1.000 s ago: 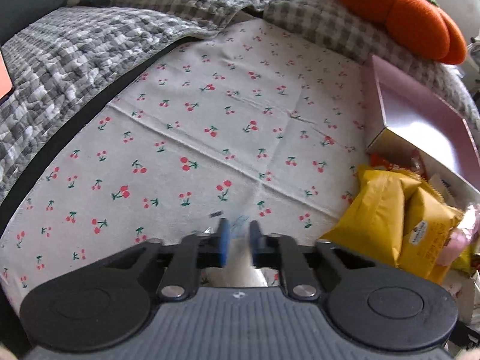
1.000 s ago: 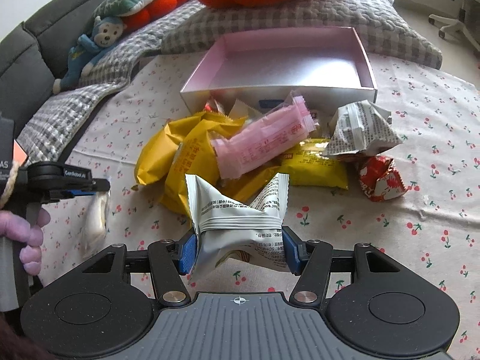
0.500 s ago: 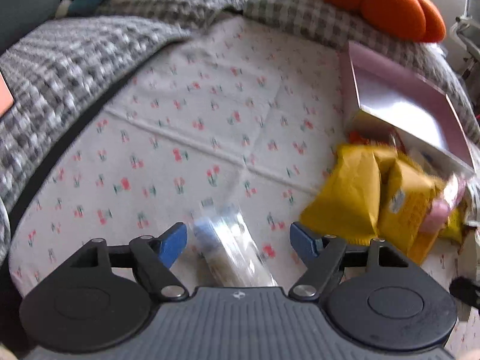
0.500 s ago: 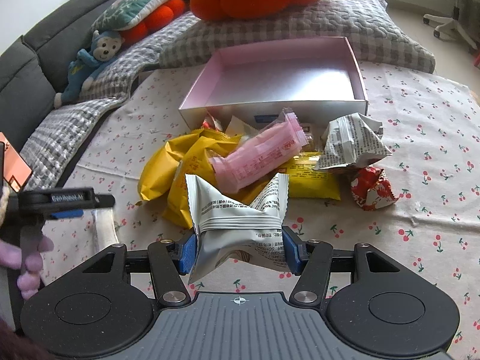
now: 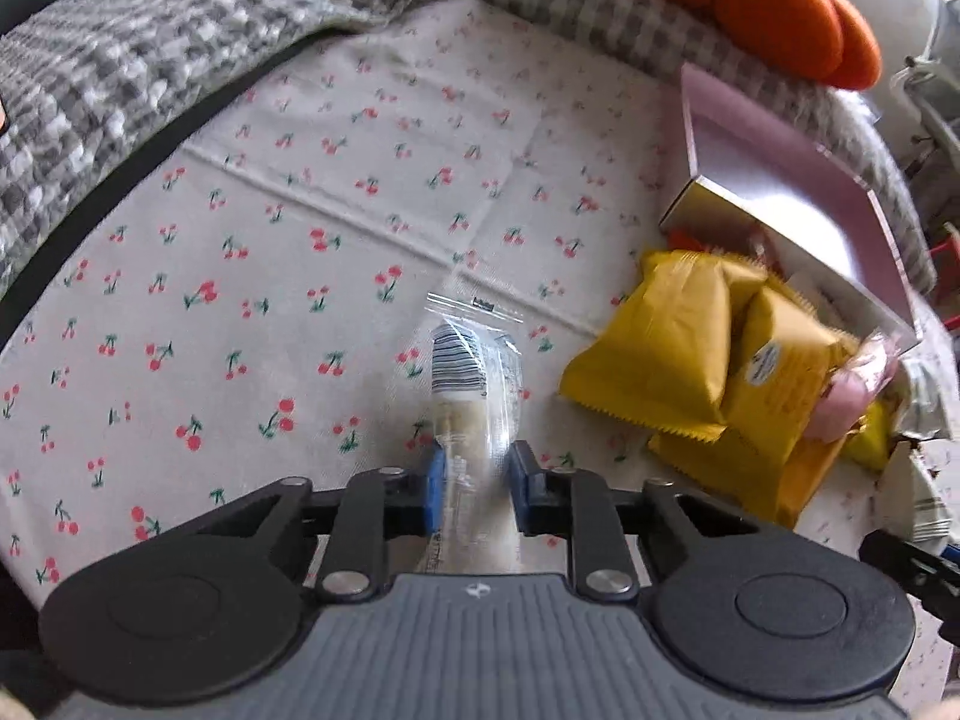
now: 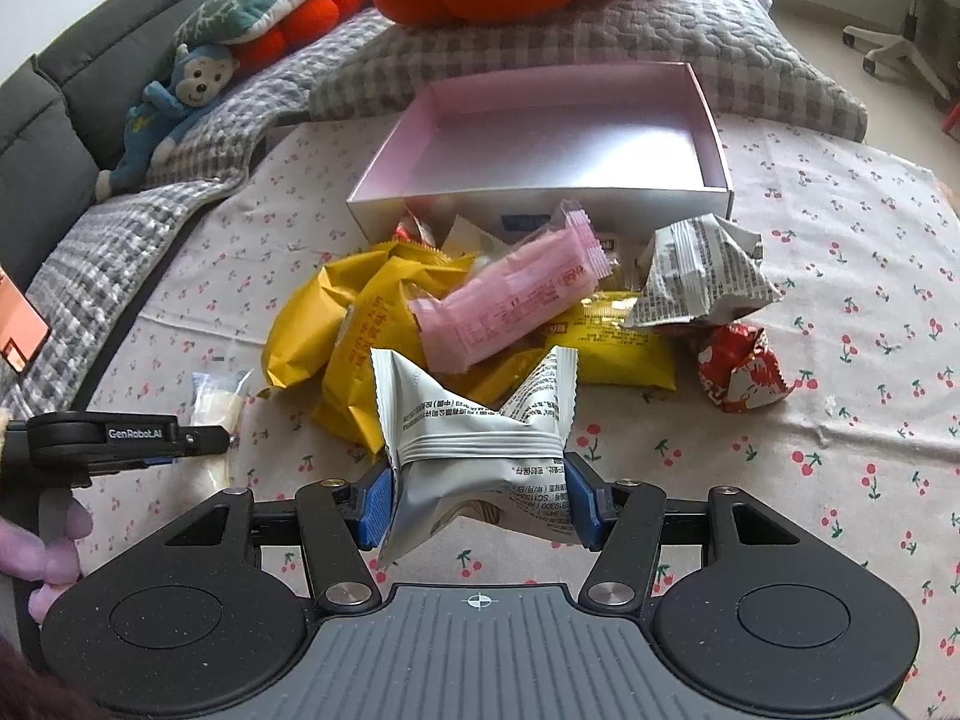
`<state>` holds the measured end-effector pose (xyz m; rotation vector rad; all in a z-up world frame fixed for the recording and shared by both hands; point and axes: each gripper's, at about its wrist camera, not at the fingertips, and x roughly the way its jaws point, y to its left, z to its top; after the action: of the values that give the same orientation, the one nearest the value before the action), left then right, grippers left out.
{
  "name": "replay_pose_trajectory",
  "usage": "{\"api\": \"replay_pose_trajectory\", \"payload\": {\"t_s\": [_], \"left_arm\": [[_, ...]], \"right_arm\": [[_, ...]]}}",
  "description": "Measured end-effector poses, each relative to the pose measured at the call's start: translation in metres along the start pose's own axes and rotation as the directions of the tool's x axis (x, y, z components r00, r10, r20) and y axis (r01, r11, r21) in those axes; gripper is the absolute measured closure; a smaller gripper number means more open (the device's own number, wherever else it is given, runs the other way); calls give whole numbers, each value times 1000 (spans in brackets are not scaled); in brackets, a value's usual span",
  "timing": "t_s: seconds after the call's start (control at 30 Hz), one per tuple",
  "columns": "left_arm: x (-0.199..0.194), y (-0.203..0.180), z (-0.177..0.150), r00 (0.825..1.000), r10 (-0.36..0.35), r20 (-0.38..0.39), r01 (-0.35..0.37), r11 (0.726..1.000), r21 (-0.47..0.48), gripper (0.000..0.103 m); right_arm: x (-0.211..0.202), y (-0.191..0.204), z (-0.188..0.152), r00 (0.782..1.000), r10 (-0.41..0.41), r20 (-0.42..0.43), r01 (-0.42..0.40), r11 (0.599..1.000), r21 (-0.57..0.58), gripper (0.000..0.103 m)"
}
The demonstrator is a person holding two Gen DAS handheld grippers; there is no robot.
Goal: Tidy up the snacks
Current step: 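Lift the bread roll with the left tool while the right tool lifts the white packet, then lower both snacks into the pink box and open both tools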
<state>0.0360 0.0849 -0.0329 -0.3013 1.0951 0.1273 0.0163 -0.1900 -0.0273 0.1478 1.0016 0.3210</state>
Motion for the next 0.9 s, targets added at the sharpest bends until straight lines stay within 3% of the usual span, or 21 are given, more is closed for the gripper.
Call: {"api": "replay_pose_trajectory", "payload": {"t_s": [0.4, 0.7, 0.9], "left_arm": [[-26, -19, 16, 986, -97, 139, 93, 995, 36, 88], [-38, -50, 42, 962, -172, 210, 160, 984, 75, 88], [-21, -74, 67, 934, -279, 223, 272, 960, 63, 88]], "right_arm": [[-15, 1, 21, 998, -3, 62, 2, 1000, 9, 46], [-26, -13, 59, 987, -18, 160, 9, 998, 56, 46], [-12, -38, 89, 977, -62, 204, 45, 995, 89, 46]]}}
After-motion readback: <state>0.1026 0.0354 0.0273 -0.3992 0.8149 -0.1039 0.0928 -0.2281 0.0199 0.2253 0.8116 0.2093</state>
